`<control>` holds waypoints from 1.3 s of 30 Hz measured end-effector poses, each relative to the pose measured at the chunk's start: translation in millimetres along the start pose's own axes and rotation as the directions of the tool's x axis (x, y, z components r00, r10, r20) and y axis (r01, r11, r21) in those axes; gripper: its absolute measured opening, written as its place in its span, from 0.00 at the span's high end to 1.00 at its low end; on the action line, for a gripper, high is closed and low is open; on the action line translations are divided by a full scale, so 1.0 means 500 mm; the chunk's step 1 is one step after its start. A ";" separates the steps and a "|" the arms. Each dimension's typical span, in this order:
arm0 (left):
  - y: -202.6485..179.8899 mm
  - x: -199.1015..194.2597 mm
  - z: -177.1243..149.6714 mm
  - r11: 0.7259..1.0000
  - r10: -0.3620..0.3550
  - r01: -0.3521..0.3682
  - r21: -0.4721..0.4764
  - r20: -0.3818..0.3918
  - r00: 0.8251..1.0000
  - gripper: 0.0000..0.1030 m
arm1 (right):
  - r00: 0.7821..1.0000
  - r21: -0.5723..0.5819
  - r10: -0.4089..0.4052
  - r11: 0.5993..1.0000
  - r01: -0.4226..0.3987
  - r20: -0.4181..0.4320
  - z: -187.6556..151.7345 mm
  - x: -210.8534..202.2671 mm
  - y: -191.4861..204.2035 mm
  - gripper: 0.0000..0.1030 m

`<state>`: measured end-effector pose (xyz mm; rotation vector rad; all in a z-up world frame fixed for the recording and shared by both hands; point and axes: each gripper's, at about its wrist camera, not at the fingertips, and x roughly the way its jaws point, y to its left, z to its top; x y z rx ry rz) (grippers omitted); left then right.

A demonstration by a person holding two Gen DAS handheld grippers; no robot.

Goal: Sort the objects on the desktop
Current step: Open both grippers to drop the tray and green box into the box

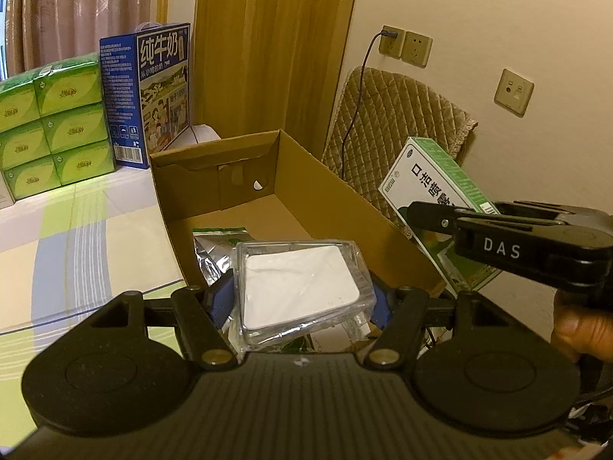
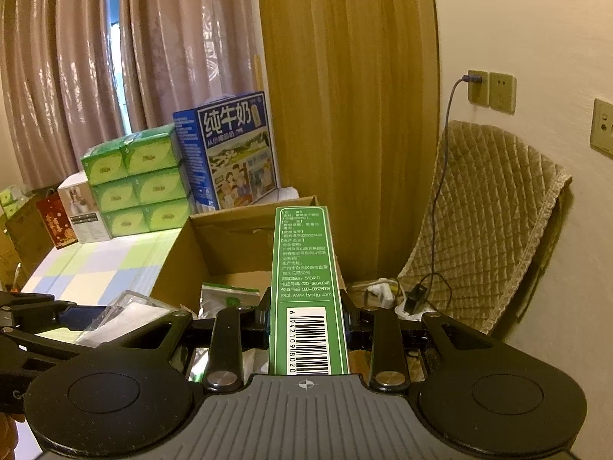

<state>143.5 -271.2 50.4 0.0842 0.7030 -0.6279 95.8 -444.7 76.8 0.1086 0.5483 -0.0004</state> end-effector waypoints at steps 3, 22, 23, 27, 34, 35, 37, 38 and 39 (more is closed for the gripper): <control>0.003 0.011 0.005 1.000 -0.002 0.002 -0.003 -0.005 1.000 0.38 | 1.000 -0.004 0.003 1.000 -0.003 -0.003 0.002 0.010 0.000 0.73; 0.042 0.072 0.039 1.000 0.004 -0.004 -0.013 -0.013 1.000 0.35 | 1.000 -0.024 -0.001 1.000 0.000 -0.013 0.023 0.057 0.005 0.73; 0.045 0.070 0.038 1.000 0.008 -0.008 -0.016 -0.011 1.000 0.35 | 1.000 -0.025 0.001 1.000 -0.001 -0.017 0.022 0.059 0.005 0.73; 0.064 0.062 0.035 0.999 0.019 -0.019 -0.043 -0.005 1.000 0.35 | 1.000 -0.026 0.007 1.000 -0.008 -0.029 0.017 0.067 0.010 0.73; 0.095 0.042 0.022 0.996 0.044 -0.044 -0.082 -0.001 0.999 0.35 | 0.998 -0.034 0.028 0.999 -0.030 -0.056 0.011 0.087 0.027 0.73; 0.098 0.039 0.021 0.995 0.046 -0.045 -0.087 0.001 0.999 0.35 | 0.998 -0.037 0.032 0.999 -0.035 -0.061 0.012 0.092 0.031 0.73; 0.104 0.034 0.018 0.994 0.051 -0.051 -0.094 0.004 0.999 0.35 | 0.996 -0.043 0.046 0.998 -0.050 -0.072 0.014 0.104 0.039 0.73; 0.107 0.031 0.016 0.994 0.054 -0.053 -0.099 0.007 0.999 0.34 | 0.995 -0.047 0.052 0.997 -0.056 -0.081 0.016 0.111 0.043 0.73; 0.108 0.028 0.014 0.993 0.056 -0.054 -0.102 0.009 0.998 0.34 | 0.994 -0.052 0.057 0.997 -0.062 -0.089 0.018 0.119 0.047 0.73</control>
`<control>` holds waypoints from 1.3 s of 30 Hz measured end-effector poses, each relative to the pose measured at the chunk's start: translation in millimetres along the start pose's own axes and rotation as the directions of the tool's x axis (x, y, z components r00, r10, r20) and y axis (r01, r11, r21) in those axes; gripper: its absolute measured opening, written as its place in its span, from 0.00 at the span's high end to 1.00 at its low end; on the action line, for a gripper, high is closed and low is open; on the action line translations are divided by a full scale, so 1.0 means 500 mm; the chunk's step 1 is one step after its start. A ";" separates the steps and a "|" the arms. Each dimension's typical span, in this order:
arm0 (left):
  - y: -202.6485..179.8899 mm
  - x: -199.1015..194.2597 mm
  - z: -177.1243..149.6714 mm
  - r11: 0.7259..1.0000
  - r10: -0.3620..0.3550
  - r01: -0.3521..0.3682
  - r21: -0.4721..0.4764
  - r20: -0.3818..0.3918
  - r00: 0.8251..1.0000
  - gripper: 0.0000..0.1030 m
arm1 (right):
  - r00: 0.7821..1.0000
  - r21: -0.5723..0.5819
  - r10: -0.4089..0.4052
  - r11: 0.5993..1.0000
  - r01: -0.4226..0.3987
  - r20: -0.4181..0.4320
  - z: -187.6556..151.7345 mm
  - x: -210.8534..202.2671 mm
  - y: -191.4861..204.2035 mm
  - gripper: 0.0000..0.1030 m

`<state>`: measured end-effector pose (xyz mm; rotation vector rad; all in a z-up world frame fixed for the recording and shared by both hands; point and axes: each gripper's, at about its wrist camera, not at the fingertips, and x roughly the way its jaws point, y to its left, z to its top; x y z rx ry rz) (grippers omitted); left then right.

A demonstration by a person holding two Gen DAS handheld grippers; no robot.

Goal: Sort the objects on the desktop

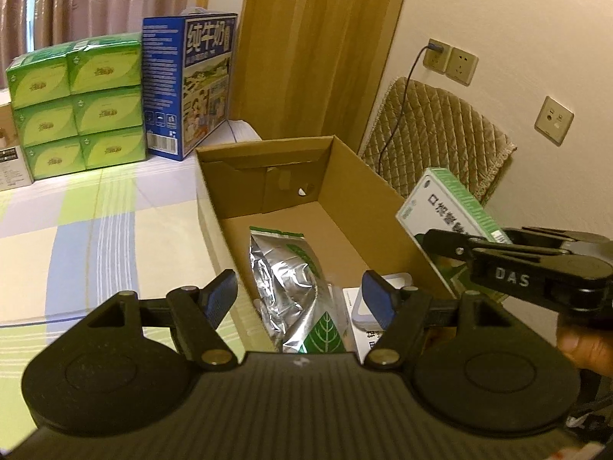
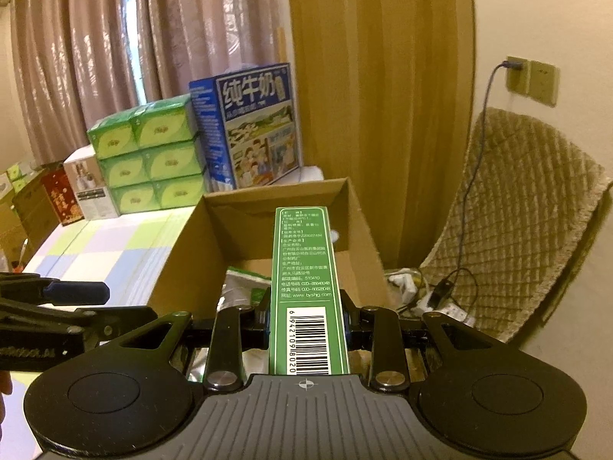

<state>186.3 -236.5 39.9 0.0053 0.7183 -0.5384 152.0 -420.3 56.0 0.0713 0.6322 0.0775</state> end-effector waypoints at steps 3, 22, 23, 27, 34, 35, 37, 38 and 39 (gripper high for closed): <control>0.010 -0.008 -0.007 1.000 0.014 -0.014 -0.008 0.011 1.000 0.29 | 1.000 -0.006 0.018 1.000 -0.018 0.000 0.009 0.012 0.008 0.72; 0.020 -0.104 -0.092 0.994 0.101 -0.099 -0.052 0.036 0.994 0.01 | 0.997 0.053 -0.069 0.996 0.070 -0.014 -0.064 -0.141 -0.021 0.02; 0.016 -0.110 -0.095 0.993 0.108 -0.107 -0.047 0.033 0.994 0.01 | 0.997 0.052 -0.069 0.996 0.070 -0.021 -0.069 -0.151 -0.020 0.02; 0.004 -0.139 -0.106 0.989 0.138 -0.137 -0.052 0.025 0.990 0.01 | 0.997 0.044 -0.066 0.997 0.068 -0.037 -0.085 -0.187 -0.015 0.02; -0.023 -0.201 -0.132 0.987 0.152 -0.151 -0.053 0.005 0.988 0.01 | 0.997 0.030 -0.062 0.998 0.063 -0.037 -0.103 -0.253 0.000 0.02; -0.027 -0.210 -0.135 0.986 0.161 -0.160 -0.051 0.007 0.987 0.01 | 0.998 0.030 -0.060 0.998 0.062 -0.036 -0.104 -0.261 0.001 0.02; -0.034 -0.229 -0.139 0.982 0.184 -0.183 -0.054 0.004 0.983 0.01 | 0.998 0.027 -0.055 0.998 0.056 -0.034 -0.103 -0.276 0.005 0.02; -0.035 -0.237 -0.141 0.979 0.196 -0.195 -0.059 0.005 0.981 0.01 | 0.998 0.024 -0.056 0.998 0.056 -0.032 -0.103 -0.283 0.008 0.02; -0.036 -0.246 -0.142 0.977 0.206 -0.206 -0.064 0.008 0.978 0.01 | 0.998 0.019 -0.057 0.998 0.058 -0.030 -0.103 -0.290 0.009 0.02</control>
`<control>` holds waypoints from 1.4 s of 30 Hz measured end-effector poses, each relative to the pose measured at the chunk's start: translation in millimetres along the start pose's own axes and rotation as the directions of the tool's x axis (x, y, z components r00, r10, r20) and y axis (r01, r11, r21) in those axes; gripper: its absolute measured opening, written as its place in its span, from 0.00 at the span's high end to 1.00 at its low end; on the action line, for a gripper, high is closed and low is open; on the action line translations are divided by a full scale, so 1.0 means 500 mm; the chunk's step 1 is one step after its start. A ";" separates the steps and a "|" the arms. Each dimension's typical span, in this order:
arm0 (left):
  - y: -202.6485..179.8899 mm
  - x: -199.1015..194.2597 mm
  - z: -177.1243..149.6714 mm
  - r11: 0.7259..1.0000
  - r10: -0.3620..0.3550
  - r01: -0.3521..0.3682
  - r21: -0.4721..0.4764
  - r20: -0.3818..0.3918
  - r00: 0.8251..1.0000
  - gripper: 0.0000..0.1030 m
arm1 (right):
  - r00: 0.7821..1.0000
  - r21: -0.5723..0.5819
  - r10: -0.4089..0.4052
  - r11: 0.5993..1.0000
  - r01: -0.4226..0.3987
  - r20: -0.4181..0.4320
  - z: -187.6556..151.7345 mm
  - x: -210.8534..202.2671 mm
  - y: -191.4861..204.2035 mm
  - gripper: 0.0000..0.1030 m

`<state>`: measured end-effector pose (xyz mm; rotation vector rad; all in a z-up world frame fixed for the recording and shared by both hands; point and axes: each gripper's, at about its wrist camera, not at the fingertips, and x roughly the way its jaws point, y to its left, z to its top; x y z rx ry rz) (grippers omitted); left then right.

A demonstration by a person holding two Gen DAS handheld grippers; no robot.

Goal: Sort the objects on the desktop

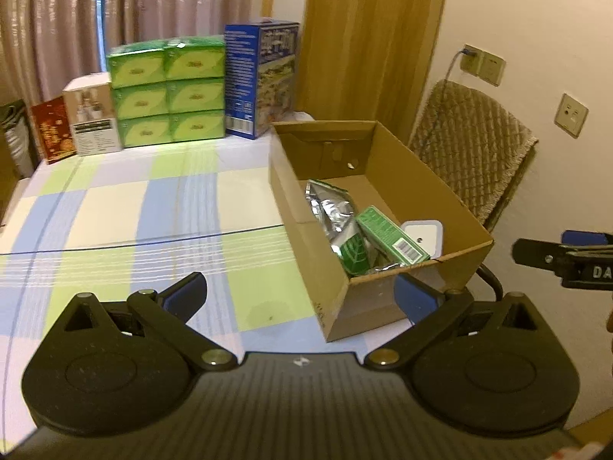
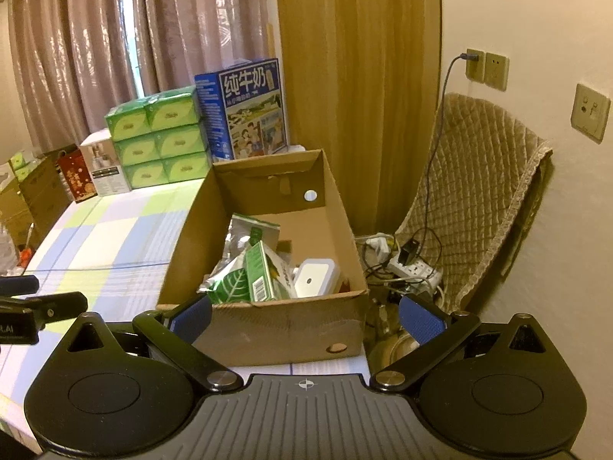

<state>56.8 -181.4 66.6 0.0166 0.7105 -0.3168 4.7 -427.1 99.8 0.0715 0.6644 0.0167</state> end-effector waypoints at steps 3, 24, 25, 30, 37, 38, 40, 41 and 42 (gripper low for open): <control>0.002 -0.027 -0.003 0.999 0.022 -0.022 -0.024 0.008 1.000 0.01 | 1.000 -0.016 -0.007 1.000 0.008 0.011 -0.001 -0.021 0.007 0.02; -0.053 -0.124 -0.025 0.999 0.044 -0.044 -0.006 0.073 0.996 0.01 | 0.999 -0.020 0.037 0.999 -0.036 0.023 -0.024 -0.103 0.019 0.02; -0.056 -0.127 -0.026 0.999 0.046 -0.046 -0.004 0.078 0.996 0.01 | 0.999 -0.018 0.037 0.999 -0.037 0.022 -0.026 -0.104 0.019 0.02; -0.060 -0.132 -0.029 0.999 0.036 -0.035 -0.016 0.081 0.996 0.01 | 0.999 -0.012 0.043 0.999 -0.043 0.021 -0.030 -0.111 0.017 0.02; -0.059 -0.126 -0.029 0.999 0.045 -0.043 -0.025 0.074 0.996 0.01 | 0.998 -0.023 0.056 0.998 -0.056 0.015 -0.038 -0.118 0.028 0.02; -0.058 -0.126 -0.030 0.999 0.044 -0.042 -0.026 0.072 0.996 0.01 | 0.998 -0.025 0.058 0.998 -0.057 0.014 -0.039 -0.118 0.030 0.02; -0.057 -0.124 -0.031 0.999 0.043 -0.041 -0.029 0.068 0.997 0.01 | 0.998 -0.028 0.059 0.998 -0.058 0.011 -0.040 -0.116 0.033 0.02; -0.057 -0.123 -0.031 0.999 0.043 -0.041 -0.029 0.067 0.997 0.01 | 0.998 -0.027 0.060 0.998 -0.059 0.011 -0.041 -0.115 0.033 0.02; -0.056 -0.123 -0.031 0.999 0.044 -0.042 -0.029 0.066 0.997 0.01 | 0.998 -0.026 0.061 0.998 -0.060 0.010 -0.042 -0.115 0.034 0.02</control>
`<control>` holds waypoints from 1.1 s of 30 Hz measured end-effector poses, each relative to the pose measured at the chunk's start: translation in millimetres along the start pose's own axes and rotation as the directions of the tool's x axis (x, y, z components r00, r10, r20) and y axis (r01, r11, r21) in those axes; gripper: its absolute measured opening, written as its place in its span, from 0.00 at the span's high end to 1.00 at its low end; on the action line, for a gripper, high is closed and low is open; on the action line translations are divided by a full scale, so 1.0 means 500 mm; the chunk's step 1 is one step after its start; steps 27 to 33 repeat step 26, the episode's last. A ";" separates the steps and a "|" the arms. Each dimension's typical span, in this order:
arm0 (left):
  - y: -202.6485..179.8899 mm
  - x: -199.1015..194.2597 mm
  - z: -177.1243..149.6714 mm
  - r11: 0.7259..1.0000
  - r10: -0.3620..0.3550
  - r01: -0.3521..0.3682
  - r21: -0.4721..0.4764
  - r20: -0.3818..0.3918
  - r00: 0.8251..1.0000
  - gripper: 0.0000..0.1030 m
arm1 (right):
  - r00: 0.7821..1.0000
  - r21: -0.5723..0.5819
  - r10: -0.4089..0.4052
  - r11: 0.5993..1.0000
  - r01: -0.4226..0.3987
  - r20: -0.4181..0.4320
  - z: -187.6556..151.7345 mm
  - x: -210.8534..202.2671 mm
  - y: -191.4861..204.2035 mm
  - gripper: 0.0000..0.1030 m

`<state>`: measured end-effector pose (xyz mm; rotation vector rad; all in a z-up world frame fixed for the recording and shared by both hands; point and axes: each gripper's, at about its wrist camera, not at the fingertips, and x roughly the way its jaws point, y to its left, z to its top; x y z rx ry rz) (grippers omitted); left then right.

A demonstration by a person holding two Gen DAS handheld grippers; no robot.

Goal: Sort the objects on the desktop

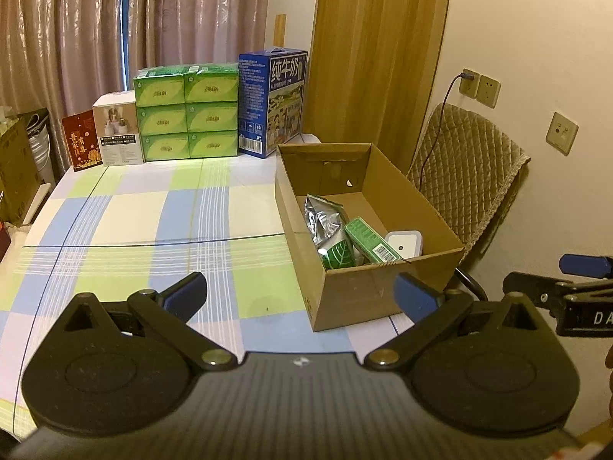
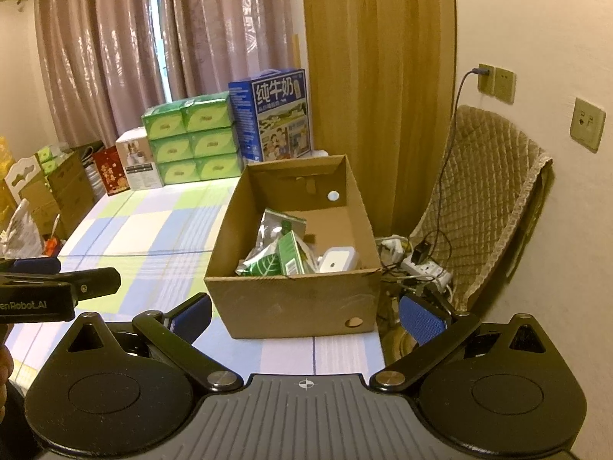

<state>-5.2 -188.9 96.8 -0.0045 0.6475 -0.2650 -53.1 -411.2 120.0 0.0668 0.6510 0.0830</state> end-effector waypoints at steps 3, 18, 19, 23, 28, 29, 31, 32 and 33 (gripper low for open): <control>0.000 0.002 -0.001 1.000 0.006 -0.006 0.000 -0.001 1.000 0.01 | 1.000 0.001 0.001 1.000 -0.001 -0.002 0.000 0.003 0.000 0.02; 0.012 0.013 -0.004 1.000 -0.009 0.008 -0.021 -0.022 1.000 0.01 | 1.000 0.003 0.000 1.000 0.000 -0.013 -0.007 0.012 -0.002 0.02; 0.012 0.013 -0.004 1.000 -0.012 0.012 -0.022 -0.024 1.000 0.01 | 1.000 0.003 0.000 1.000 0.000 -0.014 -0.007 0.012 -0.002 0.02; 0.009 0.016 -0.006 1.000 -0.013 0.013 -0.014 -0.024 1.000 0.01 | 1.000 -0.001 0.000 1.000 0.000 -0.020 -0.010 0.017 0.000 0.02; 0.009 0.014 -0.009 1.000 -0.016 0.016 -0.005 -0.013 1.000 0.01 | 1.000 -0.002 -0.001 1.000 0.001 -0.024 -0.012 0.020 0.001 0.02; 0.009 0.014 -0.009 1.000 -0.016 0.016 -0.005 -0.013 1.000 0.01 | 1.000 -0.002 -0.001 1.000 0.001 -0.024 -0.012 0.020 0.001 0.02; 0.009 0.014 -0.009 1.000 -0.016 0.016 -0.005 -0.013 1.000 0.01 | 1.000 -0.002 -0.001 1.000 0.001 -0.024 -0.012 0.020 0.001 0.02; 0.009 0.014 -0.009 1.000 -0.016 0.016 -0.005 -0.013 1.000 0.01 | 1.000 -0.002 -0.001 1.000 0.001 -0.024 -0.012 0.020 0.001 0.02; 0.009 0.014 -0.009 1.000 -0.016 0.016 -0.005 -0.013 1.000 0.01 | 1.000 -0.002 -0.001 1.000 0.001 -0.024 -0.012 0.020 0.001 0.02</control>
